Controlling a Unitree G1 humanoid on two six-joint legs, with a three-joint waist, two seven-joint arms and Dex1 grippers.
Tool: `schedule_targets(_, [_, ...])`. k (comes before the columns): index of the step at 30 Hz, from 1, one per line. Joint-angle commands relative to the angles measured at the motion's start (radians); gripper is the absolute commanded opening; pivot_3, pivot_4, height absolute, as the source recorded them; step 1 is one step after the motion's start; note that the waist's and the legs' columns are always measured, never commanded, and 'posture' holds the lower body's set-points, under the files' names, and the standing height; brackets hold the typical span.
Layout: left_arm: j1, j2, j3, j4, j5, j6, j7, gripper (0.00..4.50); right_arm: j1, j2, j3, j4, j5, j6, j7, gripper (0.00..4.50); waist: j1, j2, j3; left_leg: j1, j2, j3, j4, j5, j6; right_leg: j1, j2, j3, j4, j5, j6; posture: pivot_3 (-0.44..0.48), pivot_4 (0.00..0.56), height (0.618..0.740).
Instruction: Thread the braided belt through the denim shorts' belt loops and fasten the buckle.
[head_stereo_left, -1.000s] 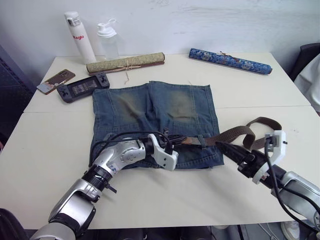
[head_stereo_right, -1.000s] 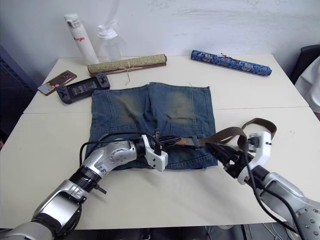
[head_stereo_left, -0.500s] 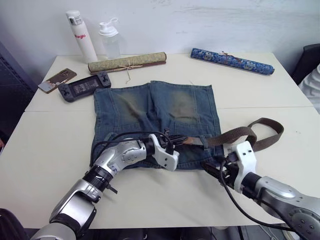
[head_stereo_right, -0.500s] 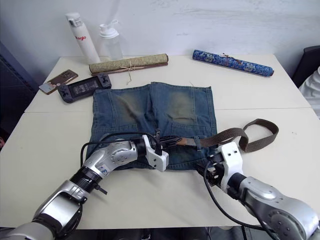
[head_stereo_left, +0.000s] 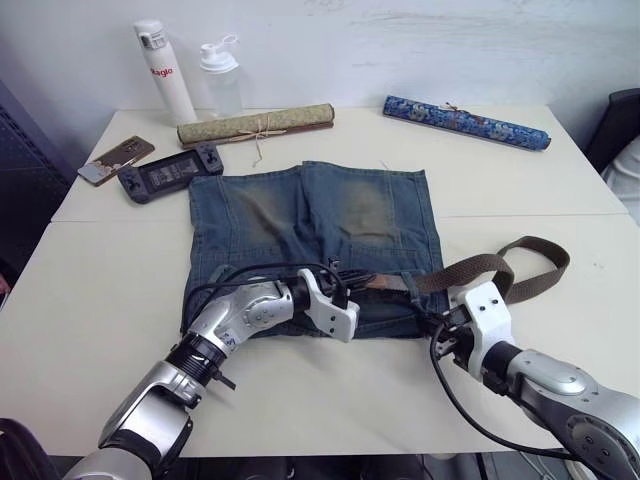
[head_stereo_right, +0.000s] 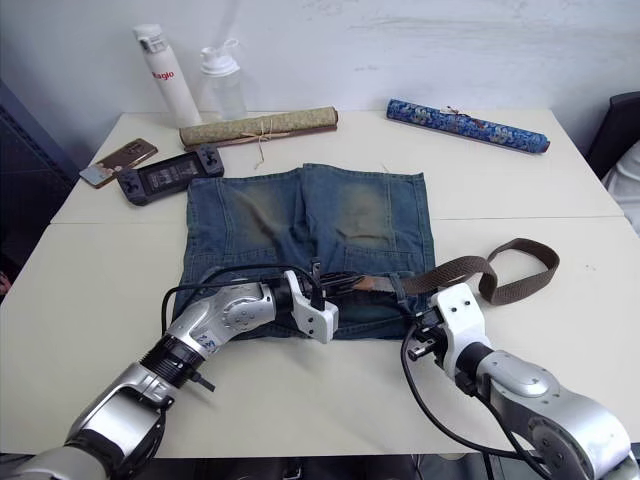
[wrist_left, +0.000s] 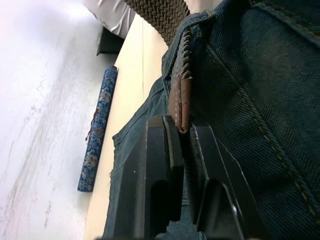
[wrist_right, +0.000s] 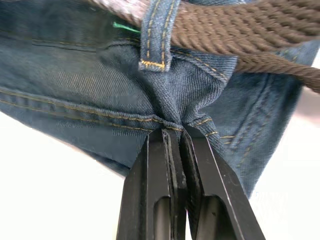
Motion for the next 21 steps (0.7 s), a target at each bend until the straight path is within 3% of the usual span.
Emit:
schedule_targets(1, [0.078, 0.052, 0.009, -0.034, 0.000, 0.040, -0.048, 0.00, 0.005, -0.089, -0.122, 0.043, -0.157, -0.019, 0.004, 0.11, 0.003, 0.000, 0.000, 0.000, 0.000, 0.000, 0.000, 0.000, 0.000, 0.000, 0.000, 0.000, 0.000, 0.000, 0.000, 0.000, 0.150, 0.717])
schedule_targets(14, [0.110, 0.091, 0.056, -0.170, 0.065, 0.134, 0.016, 0.00, 0.002, -0.175, -0.226, 0.221, -0.286, -0.059, 0.139, 0.11, 0.010, -0.002, 0.002, -0.003, -0.001, -0.001, 0.002, 0.000, 0.000, 0.000, 0.000, -0.001, -0.002, 0.001, 0.002, 0.000, 0.150, 0.717])
schedule_targets(21, [0.118, 0.063, 0.084, -0.208, 0.044, 0.083, 0.102, 0.00, -0.087, -0.098, -0.244, 0.238, -0.300, -0.011, 0.154, 0.11, 0.005, -0.002, 0.003, -0.002, 0.001, 0.000, 0.000, 0.004, -0.006, -0.002, 0.001, -0.001, 0.000, 0.001, 0.001, 0.000, 0.150, 0.717])
